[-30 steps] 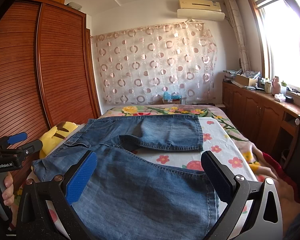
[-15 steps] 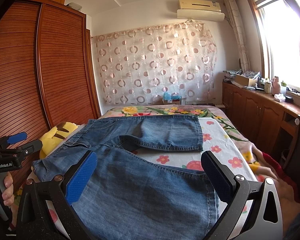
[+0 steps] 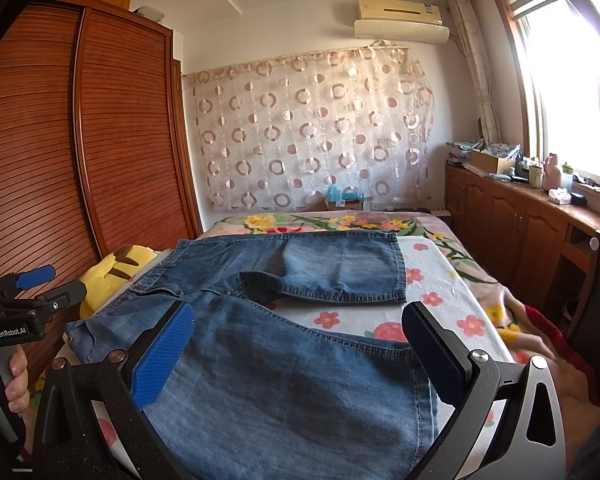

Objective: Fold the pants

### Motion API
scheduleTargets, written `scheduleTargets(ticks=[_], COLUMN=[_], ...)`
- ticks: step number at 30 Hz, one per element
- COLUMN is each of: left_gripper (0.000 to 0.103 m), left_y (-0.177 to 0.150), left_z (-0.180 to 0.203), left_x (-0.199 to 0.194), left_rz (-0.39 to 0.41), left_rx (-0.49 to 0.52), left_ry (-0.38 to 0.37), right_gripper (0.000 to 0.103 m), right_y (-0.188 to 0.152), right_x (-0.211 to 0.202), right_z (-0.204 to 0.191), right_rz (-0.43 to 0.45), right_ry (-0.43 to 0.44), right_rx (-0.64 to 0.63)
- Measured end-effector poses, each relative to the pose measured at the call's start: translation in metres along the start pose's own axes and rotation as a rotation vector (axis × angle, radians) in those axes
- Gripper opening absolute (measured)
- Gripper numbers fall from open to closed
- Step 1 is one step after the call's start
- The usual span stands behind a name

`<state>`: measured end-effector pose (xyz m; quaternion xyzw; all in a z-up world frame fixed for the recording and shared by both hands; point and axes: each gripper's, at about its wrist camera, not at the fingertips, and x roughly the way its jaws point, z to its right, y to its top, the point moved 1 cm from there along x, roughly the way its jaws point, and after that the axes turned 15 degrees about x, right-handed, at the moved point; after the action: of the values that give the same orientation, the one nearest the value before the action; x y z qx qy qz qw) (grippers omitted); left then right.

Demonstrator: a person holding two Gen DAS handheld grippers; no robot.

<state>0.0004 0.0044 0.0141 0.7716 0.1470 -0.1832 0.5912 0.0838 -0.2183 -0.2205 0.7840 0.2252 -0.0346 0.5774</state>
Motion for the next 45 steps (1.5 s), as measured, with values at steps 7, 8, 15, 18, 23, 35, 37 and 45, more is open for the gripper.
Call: scheduleTargets(ticks=[7,8,15,18,23,35,37,45], left_gripper=[0.103,0.103,0.103,0.103,0.103,0.103,0.103,0.103], left_y=[0.000,0.000,-0.004,-0.011,-0.026,-0.054,-0.060,-0.092], left_z=[0.000,0.001,-0.006,-0.010,-0.021,-0.048,-0.058,-0.097], left_x=[0.000,0.000,0.011,0.019,0.032,0.049,0.049,0.045], left_rz=[0.000,-0.003,-0.044,-0.065,-0.102,-0.163,-0.171,-0.216], left_rx=[0.001,0.002,-0.008,-0.016,-0.030,-0.062,-0.071,-0.116], left_ry=[-0.001,-0.002,-0.008,-0.008,0.002,0.001,0.005,0.048], right_gripper=[0.103,0.103,0.103,0.103,0.103,0.095,0.094,0.094], right_y=[0.000,0.000,0.003,0.004,0.005,-0.005,-0.008,-0.013], right_x=[0.000,0.000,0.007,0.014,0.021,0.037,0.037,0.026], right_z=[0.000,0.000,0.007,0.011,0.022,0.056,0.059,0.060], right_rz=[0.000,0.001,-0.025,-0.044,-0.076,-0.226,-0.250,-0.313], right_ry=[0.001,0.000,-0.006,-0.015,-0.032,-0.088,-0.101,-0.131], right_rx=[0.001,0.000,-0.008,-0.022,-0.050,-0.058,-0.064,-0.051])
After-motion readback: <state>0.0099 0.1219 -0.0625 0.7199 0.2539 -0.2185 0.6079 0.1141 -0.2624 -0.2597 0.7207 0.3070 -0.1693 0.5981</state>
